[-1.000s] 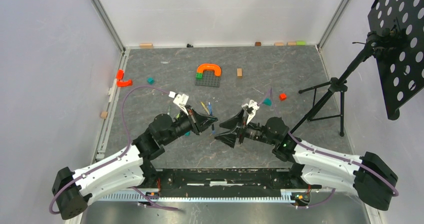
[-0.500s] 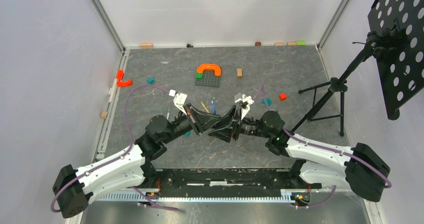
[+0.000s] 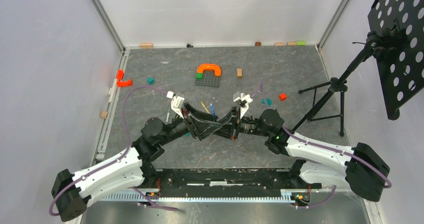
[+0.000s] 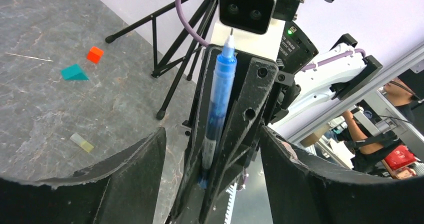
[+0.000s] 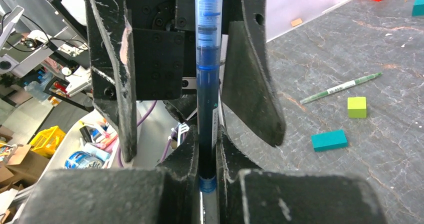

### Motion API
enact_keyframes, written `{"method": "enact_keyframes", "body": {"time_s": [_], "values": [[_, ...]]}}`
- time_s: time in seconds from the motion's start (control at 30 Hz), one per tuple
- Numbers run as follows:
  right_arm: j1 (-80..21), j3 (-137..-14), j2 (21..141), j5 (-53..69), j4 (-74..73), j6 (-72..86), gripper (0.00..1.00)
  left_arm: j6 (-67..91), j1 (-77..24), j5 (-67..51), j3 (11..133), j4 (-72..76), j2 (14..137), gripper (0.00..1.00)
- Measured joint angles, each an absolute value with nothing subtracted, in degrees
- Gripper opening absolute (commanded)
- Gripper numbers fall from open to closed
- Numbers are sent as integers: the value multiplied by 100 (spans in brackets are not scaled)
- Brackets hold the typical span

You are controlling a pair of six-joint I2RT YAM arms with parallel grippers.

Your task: Insert the pens into the pen caps

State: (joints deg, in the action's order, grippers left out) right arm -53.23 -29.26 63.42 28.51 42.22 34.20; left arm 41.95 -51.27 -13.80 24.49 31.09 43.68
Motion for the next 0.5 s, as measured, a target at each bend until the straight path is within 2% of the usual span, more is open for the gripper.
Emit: {"method": "enact_keyframes", "body": {"time_s": [0.2, 0.37, 0.43, 0.5], "values": [[-5323, -2926, 6281, 2965, 4241, 3415, 0, 3929, -5140, -1035, 2460, 2482, 3597, 60], [-5325, -2926, 6274, 3129, 4241, 3415, 0, 3769, -5142, -913, 2716, 2305, 3658, 52], [-5339, -2926, 6274, 3201, 4244, 3417, 0, 3758, -5142, -915, 2762, 2346, 3806, 43], [-5363, -2926, 6274, 3262, 4244, 3415, 0, 3758, -5142, -915, 2768, 2390, 3938, 28]]}}
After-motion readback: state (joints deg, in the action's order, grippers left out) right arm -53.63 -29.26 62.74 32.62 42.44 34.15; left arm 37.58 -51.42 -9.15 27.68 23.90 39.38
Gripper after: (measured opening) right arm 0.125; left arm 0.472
